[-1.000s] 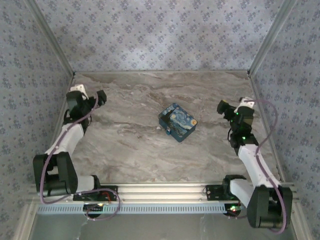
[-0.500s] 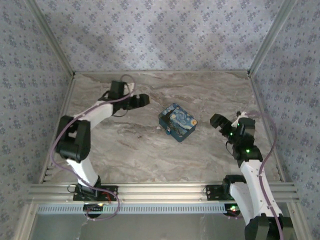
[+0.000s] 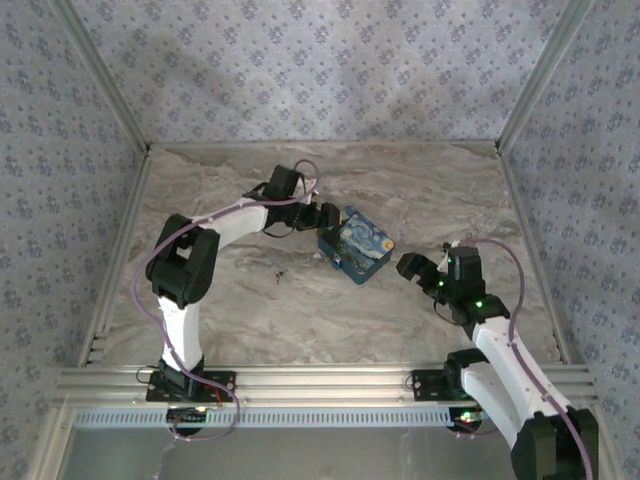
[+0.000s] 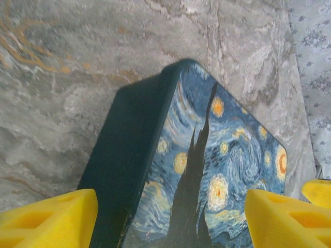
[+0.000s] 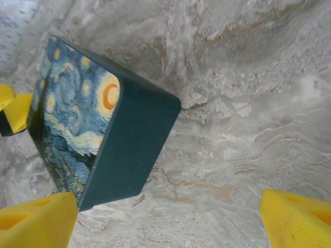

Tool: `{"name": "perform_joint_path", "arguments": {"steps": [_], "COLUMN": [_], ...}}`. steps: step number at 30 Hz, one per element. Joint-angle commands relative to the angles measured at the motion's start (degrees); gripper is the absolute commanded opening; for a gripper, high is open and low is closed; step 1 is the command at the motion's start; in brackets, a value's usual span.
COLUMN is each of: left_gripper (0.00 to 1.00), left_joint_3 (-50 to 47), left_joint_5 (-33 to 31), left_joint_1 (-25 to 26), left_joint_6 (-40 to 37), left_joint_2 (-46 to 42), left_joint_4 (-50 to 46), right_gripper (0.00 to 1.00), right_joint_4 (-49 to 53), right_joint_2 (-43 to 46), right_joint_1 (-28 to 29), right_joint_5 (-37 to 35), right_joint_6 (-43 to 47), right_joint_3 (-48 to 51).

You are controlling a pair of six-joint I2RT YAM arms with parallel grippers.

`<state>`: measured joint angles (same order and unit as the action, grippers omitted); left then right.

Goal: Unlock the padlock with the key

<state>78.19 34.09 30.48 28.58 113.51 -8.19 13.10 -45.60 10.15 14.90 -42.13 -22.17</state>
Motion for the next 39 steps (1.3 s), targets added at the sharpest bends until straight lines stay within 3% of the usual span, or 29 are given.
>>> {"name": "perform_joint_path", "arguments": {"steps": [1, 18, 31, 39], "left_gripper": [0.74, 0.72, 0.72, 0.74], "left_joint_3": [-4.25, -22.71, -24.23, -25.23], "left_joint_5": [1.56, -4.38, -9.83, -13.17], "left_joint_1": [1.66, 6.25, 5.51, 5.12], "left_joint_6": [1.58, 11.03, 11.14, 11.42], "left_joint_2": [-3.59, -15.7, -17.53, -19.17], "left_joint_4": [2.19, 17.27, 16.62, 15.54], "right_gripper": [0.91, 0.74, 0.72, 0.73], "right_joint_4": [-3.81, -10.45, -10.23, -10.12], "right_joint_2": [-4.44, -31.12, -45.31, -48.56], "right_joint_1": [1.81, 7.96, 9.8, 10.16], "right_joint_5": [-0.35, 1.14, 2.33, 2.82], "right_joint_6": [-1.23, 1.69, 5.08, 5.57], "right_joint_3": [-1.95, -17.31, -29.59, -32.19]}}
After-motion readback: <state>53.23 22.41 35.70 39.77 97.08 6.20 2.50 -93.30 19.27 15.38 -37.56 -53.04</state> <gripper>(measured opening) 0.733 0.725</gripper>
